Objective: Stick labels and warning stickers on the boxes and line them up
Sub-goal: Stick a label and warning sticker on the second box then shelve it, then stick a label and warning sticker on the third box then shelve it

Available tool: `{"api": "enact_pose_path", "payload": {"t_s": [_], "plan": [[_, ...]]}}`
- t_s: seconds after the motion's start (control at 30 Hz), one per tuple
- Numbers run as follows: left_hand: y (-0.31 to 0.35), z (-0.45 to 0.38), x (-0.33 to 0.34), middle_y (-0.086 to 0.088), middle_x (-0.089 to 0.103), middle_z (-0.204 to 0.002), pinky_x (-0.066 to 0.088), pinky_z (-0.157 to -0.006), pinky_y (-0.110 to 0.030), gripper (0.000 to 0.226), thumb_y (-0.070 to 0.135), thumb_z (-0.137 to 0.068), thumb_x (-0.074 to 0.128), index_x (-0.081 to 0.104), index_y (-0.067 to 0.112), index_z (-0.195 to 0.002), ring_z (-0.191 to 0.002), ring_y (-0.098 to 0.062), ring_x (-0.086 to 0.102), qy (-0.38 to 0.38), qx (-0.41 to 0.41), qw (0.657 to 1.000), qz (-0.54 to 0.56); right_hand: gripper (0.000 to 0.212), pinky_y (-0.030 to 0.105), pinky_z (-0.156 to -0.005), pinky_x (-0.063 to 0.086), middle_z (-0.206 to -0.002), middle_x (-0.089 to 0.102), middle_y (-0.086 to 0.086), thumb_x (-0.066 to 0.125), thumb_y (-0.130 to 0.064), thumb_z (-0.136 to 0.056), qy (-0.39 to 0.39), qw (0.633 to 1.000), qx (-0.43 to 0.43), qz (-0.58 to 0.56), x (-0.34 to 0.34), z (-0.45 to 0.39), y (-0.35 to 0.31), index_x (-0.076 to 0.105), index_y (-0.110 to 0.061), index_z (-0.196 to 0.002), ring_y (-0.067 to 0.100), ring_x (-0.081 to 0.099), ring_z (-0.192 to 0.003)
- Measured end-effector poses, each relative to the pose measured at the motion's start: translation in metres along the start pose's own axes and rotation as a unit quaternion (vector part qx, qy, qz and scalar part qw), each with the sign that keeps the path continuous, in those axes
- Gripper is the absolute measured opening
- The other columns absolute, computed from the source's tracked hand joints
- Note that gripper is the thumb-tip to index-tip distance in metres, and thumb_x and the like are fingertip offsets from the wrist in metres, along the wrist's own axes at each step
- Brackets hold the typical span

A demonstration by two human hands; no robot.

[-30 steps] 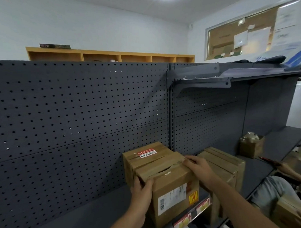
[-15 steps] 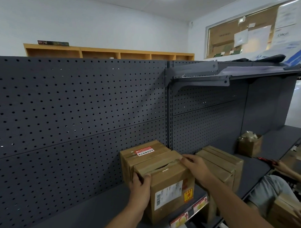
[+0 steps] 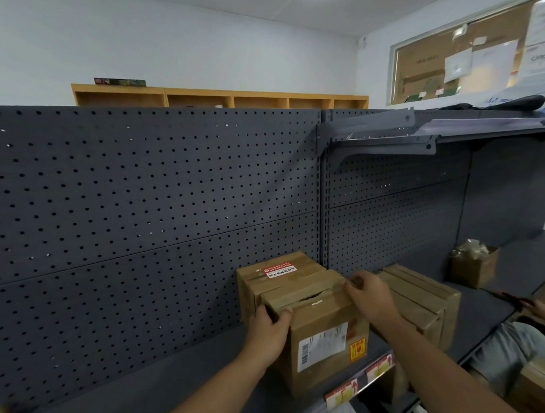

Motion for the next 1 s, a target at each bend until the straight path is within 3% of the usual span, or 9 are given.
{"api": "enact_pose_path", "payload": {"t_s": [0.1, 0.27, 0.5, 0.63, 0.8, 1.0], "plan": [[0.011, 0.003, -0.015, 0.012, 0.059, -0.129, 0.050, -0.105, -0.042, 0.042, 0.061, -0.097, 0.051, 0.053, 0.041, -0.134, -0.118, -0.012, 0.059, 0.012, 0.037, 0.998, -0.056, 0.016, 0.034, -0.082, 0.057, -0.106, 0.063, 0.001, 0.062, -0.024, -0.098, 0.025, 0.996, -0.057, 0.067, -0.007, 0.005, -0.026, 0.068, -0.018, -0.111, 0.013, 0.061, -0.091], [0.030, 0.020, -0.040, 0.015, 0.049, -0.122, 0.056, -0.086, -0.036, 0.031, 0.057, -0.100, 0.047, 0.051, 0.041, -0.126, -0.101, -0.007, 0.061, 0.055, 0.134, 0.966, -0.216, 0.040, 0.034, -0.093, 0.052, -0.126, 0.056, -0.001, 0.059, -0.030, -0.100, -0.039, 0.986, -0.134, 0.094, -0.005, 0.032, -0.067, 0.057, -0.019, -0.139, 0.016, 0.057, -0.111], [0.042, 0.050, -0.082, 0.016, 0.046, -0.137, 0.047, -0.102, -0.034, 0.041, 0.044, -0.102, 0.048, 0.047, 0.035, -0.143, -0.121, -0.008, 0.052, 0.080, 0.247, 0.900, -0.351, 0.050, 0.033, -0.108, 0.045, -0.142, 0.046, -0.017, 0.057, -0.040, -0.100, -0.070, 0.966, -0.227, 0.102, 0.014, 0.091, -0.103, 0.046, -0.028, -0.148, 0.005, 0.044, -0.129], [0.032, 0.067, -0.119, 0.012, 0.042, -0.149, 0.038, -0.111, -0.033, 0.053, 0.049, -0.104, 0.042, 0.037, 0.030, -0.153, -0.133, -0.012, 0.044, 0.109, 0.247, 0.871, -0.410, 0.049, 0.031, -0.109, 0.042, -0.141, 0.046, -0.018, 0.054, -0.042, -0.102, -0.066, 0.959, -0.246, 0.125, 0.031, 0.118, -0.120, 0.044, -0.032, -0.149, 0.007, 0.041, -0.130], [0.007, 0.094, -0.168, 0.010, 0.041, -0.151, 0.037, -0.113, -0.035, 0.057, 0.054, -0.104, 0.036, 0.036, 0.028, -0.154, -0.135, -0.014, 0.043, 0.136, 0.229, 0.844, -0.465, 0.042, 0.035, -0.101, 0.047, -0.127, 0.053, -0.015, 0.053, -0.042, -0.100, -0.067, 0.953, -0.276, 0.104, 0.055, 0.144, -0.153, 0.053, -0.029, -0.139, 0.012, 0.049, -0.121], [-0.028, 0.132, -0.239, 0.011, 0.038, -0.154, 0.034, -0.116, -0.035, 0.057, 0.054, -0.104, 0.035, 0.035, 0.028, -0.155, -0.140, -0.013, 0.038, 0.169, 0.188, 0.834, -0.489, 0.048, 0.036, -0.103, 0.046, -0.136, 0.052, -0.012, 0.053, -0.045, -0.101, -0.094, 0.945, -0.299, 0.089, 0.104, 0.176, -0.201, 0.050, -0.027, -0.145, 0.013, 0.051, -0.124]]}}
Point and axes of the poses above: each hand's wrist, its own z-axis away from the middle knuckle, its own x-axis out of the palm, y = z × x, the point moved 5 cm from there along -z, towards the middle knuckle
